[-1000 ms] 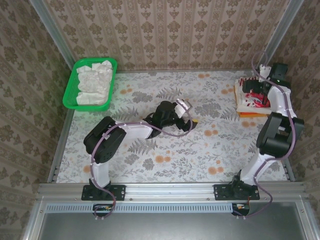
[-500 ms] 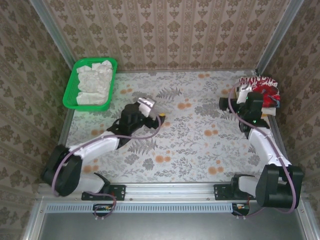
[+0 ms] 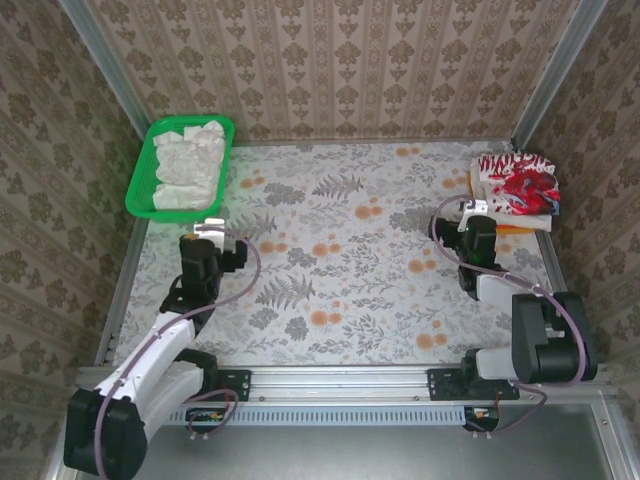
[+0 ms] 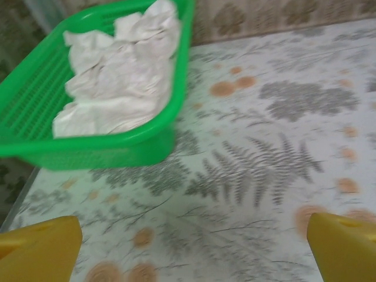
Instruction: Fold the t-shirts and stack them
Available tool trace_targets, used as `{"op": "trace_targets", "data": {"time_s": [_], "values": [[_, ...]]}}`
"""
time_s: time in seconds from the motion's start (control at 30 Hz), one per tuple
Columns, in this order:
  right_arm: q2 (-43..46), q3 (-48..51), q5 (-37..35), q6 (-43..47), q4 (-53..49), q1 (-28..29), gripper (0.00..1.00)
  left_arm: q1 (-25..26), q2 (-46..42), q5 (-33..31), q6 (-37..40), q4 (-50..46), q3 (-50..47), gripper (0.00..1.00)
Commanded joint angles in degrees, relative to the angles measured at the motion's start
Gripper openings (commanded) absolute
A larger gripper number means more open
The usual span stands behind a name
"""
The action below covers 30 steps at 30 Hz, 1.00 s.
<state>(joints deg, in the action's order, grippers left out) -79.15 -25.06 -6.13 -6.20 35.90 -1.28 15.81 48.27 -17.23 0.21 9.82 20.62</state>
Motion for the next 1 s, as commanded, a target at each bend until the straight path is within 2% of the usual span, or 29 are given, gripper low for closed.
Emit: {"op": "trace_targets", "data": {"time_s": [0.0,0.13,0.23,0.33,0.43,0.77,0.97], "values": [[-5.0,2.5,-1.7,1.5,11.3,1.2,1.0,-4.9,0.6,1.5,2.5,6.1,-2.7,1.0],[-8.7,2.8,-2.1,4.0,15.9,3.2,1.0,-11.6,3.9,9.4,1.2,13.4,-5.5,1.0],[-8.4,2.4,-1.8,4.1,14.5,3.3,1.0,-13.6,9.3,10.9,1.3,18.3,-6.4,1.0],[-8.5,2.5,-1.8,4.3,14.7,3.5,1.0,-13.8,13.8,13.8,2.6,21.1,-5.3,1.0],[-8.7,2.5,-1.9,4.3,14.7,3.5,1.0,-14.1,17.9,14.1,3.2,25.5,-4.6,1.0],[-8.7,2.3,-2.2,4.1,14.4,3.5,1.0,-14.4,30.5,16.4,3.7,30.1,2.6,1.0],[-8.7,2.2,-2.3,3.9,14.3,3.4,1.0,-13.8,40.3,15.6,4.3,41.2,2.0,1.0]]}}
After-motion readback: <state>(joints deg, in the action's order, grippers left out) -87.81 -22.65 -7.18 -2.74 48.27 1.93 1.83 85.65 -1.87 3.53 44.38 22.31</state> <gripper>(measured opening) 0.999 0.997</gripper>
